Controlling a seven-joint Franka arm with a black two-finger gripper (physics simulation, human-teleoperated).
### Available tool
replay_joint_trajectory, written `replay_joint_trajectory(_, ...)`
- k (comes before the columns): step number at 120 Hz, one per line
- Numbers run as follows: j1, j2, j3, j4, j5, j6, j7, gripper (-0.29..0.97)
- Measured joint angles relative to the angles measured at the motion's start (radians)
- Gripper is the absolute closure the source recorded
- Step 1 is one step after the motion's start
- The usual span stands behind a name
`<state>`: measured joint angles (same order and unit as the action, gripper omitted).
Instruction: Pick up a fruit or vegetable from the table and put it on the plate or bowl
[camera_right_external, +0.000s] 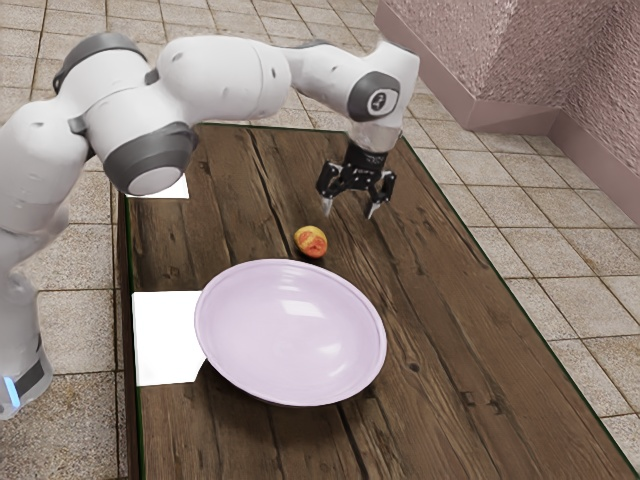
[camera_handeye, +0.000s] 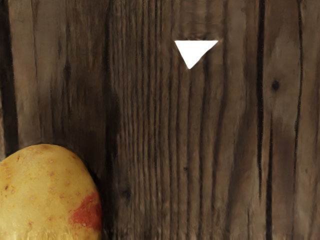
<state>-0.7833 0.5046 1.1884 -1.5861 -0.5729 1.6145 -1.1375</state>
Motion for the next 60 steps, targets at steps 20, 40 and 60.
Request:
replay_joint_trajectory(20,-0.169,0.011,0.142,-0.121,-0.066,-0.007,-0.089,0.00)
replay_joint_trajectory(40,-0.266,0.013,0.248,-0.173,-0.072,-0.013,-0.154,0.00)
replay_joint_trajectory(60,-0.272,0.041,0.263,-0.175,-0.045,-0.027,-0.205,0.00)
